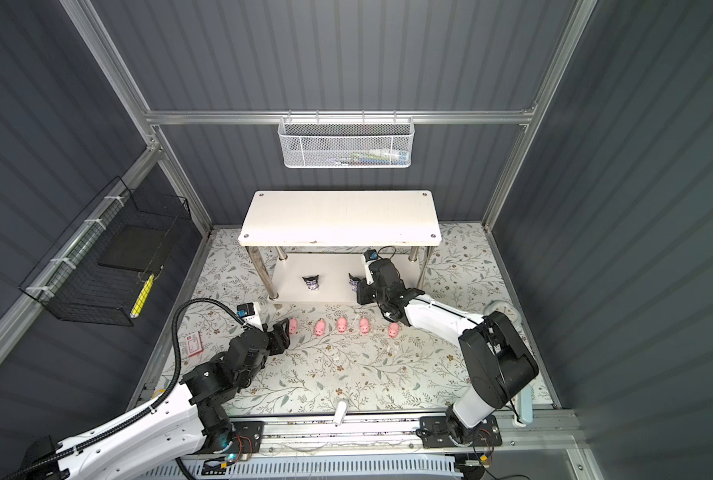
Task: Place and organize the plastic toys onto the shelf
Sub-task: 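Lower and close the right gripper on the black toy with purple bow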
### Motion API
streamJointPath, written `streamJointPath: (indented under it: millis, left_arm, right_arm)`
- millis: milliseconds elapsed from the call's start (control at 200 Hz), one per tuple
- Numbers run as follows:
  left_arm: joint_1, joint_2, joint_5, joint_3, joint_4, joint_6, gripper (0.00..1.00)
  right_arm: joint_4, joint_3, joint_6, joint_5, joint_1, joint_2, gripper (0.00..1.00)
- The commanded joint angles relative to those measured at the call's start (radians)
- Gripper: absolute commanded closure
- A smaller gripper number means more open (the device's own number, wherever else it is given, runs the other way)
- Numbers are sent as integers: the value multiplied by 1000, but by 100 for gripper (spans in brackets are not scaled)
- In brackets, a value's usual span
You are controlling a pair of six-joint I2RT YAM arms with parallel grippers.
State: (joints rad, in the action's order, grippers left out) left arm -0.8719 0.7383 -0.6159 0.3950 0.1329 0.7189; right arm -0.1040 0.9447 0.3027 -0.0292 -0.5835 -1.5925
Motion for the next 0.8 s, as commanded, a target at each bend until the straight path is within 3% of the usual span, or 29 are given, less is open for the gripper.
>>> streamJointPath:
  millis: [0, 795]
  left_arm:
    - [0, 4, -22, -20, -16, 5, 30]
    - [0, 14, -19, -18, -32, 0, 31]
  right_arm:
    - [1, 22, -16, 12, 6, -11, 100]
    - [7, 19, -20, 15, 20, -5, 100]
